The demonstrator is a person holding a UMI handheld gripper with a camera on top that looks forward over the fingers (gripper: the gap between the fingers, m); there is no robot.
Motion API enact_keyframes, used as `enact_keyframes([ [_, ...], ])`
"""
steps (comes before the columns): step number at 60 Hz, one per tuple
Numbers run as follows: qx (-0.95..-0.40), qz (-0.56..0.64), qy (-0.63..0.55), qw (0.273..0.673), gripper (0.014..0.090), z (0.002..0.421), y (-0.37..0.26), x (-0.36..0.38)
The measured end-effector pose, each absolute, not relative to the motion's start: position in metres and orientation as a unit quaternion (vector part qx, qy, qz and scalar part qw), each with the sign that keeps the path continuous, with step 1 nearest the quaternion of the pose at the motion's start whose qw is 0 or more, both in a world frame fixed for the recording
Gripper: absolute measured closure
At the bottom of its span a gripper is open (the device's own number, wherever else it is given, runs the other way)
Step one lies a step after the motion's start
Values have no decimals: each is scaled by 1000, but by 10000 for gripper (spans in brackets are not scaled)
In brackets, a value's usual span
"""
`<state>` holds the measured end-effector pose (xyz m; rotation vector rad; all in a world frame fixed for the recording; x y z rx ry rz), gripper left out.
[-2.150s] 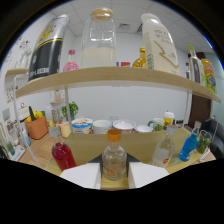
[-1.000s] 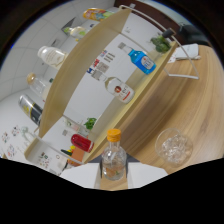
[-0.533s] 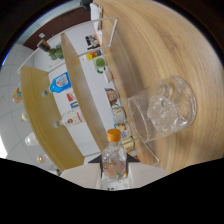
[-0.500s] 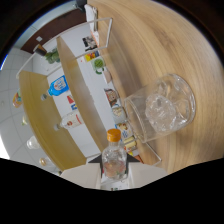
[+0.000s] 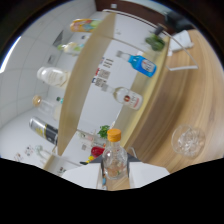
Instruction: Make me a cup of Mount Fuji.
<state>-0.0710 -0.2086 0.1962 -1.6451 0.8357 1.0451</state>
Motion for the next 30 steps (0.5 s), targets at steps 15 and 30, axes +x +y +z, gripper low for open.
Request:
enact_keyframes([
  [15, -764, 167, 69, 620, 693, 211, -209, -141],
  [30, -832, 75, -36, 549, 695, 87, -204, -203],
])
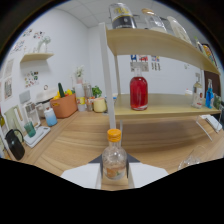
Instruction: Make me a cup of Mount Fuji.
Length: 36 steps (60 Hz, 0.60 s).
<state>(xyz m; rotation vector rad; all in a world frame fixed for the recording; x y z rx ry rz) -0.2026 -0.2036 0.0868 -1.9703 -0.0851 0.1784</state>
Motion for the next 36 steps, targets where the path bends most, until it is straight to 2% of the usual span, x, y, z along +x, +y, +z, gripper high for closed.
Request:
enact_keyframes([
  [7, -857, 64, -43, 510, 695, 47, -206, -212],
  [15, -872, 58, -40, 484, 692, 24, -207, -215],
  [28, -885, 61, -26, 461, 686, 14, -211, -211],
  [36, -885, 57, -27, 462, 681, 14, -216, -206],
])
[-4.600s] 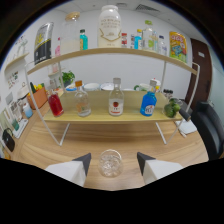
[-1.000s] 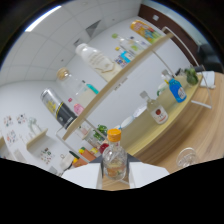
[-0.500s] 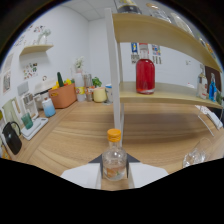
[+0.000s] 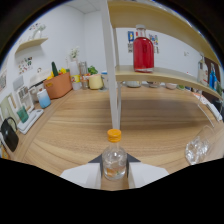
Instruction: Make me a cup of Mount Fuji.
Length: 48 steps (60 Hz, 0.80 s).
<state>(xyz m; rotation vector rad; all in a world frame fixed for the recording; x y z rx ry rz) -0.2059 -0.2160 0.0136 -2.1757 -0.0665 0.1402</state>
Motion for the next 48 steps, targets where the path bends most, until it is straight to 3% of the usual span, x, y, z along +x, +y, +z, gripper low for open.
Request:
enact_keyframes([
  [11, -885, 63, -47, 459, 655, 14, -228, -206],
  [20, -880, 76, -78, 463, 438, 31, -241, -208],
  [22, -878, 81, -86, 465, 302, 39, -246, -208],
  [23, -876, 84, -88, 467, 198, 45, -249, -208],
  [38, -838, 82, -84, 533, 185, 131, -276, -129],
  [48, -849, 42, -47, 525, 195, 118, -281, -34],
])
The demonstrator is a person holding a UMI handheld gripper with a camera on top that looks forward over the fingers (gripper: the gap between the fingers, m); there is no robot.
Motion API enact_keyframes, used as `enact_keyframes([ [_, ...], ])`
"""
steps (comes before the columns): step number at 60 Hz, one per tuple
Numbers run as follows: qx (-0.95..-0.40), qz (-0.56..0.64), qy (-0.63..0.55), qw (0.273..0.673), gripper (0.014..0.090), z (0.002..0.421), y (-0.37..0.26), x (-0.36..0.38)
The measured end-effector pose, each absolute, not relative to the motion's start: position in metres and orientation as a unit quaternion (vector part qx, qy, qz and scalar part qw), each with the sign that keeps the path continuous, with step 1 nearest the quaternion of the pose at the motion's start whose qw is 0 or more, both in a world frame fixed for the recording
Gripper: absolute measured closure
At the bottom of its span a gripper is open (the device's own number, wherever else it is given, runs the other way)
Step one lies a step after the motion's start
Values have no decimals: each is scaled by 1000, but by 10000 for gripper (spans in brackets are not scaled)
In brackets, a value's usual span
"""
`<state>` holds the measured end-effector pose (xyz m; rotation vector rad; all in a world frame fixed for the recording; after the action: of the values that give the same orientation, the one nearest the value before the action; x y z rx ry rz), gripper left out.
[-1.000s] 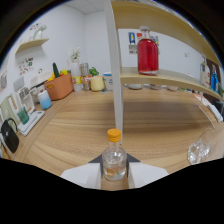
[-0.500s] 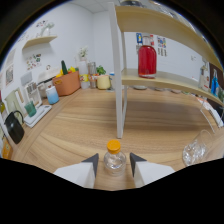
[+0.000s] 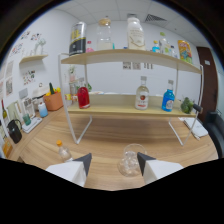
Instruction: Make me a cup of Mount Fuji.
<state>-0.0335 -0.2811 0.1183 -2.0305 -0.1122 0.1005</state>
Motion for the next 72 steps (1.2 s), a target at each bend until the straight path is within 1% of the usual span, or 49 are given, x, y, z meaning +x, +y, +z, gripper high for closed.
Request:
enact_keyframes([
  [5, -858, 32, -36, 511, 194, 108, -283, 4],
  [10, -857, 28, -31, 514, 194, 119, -279, 33],
  [17, -840, 32, -11, 541, 193, 157, -261, 68],
  [27, -814, 31, 8, 580, 195, 210, -207, 105],
  [34, -804, 20, 8, 594, 206, 220, -166, 119],
  [40, -806, 13, 2, 592, 283, 214, -136, 123],
  [45, -815, 2, -4, 579, 353, 199, -118, 127],
  [53, -828, -7, -6, 560, 563, 177, -104, 132],
  [56, -830, -4, -1, 558, 661, 173, -103, 134],
  [67, -828, -3, 14, 561, 686, 174, -106, 140],
  [72, -824, -1, 16, 566, 687, 184, -111, 140],
])
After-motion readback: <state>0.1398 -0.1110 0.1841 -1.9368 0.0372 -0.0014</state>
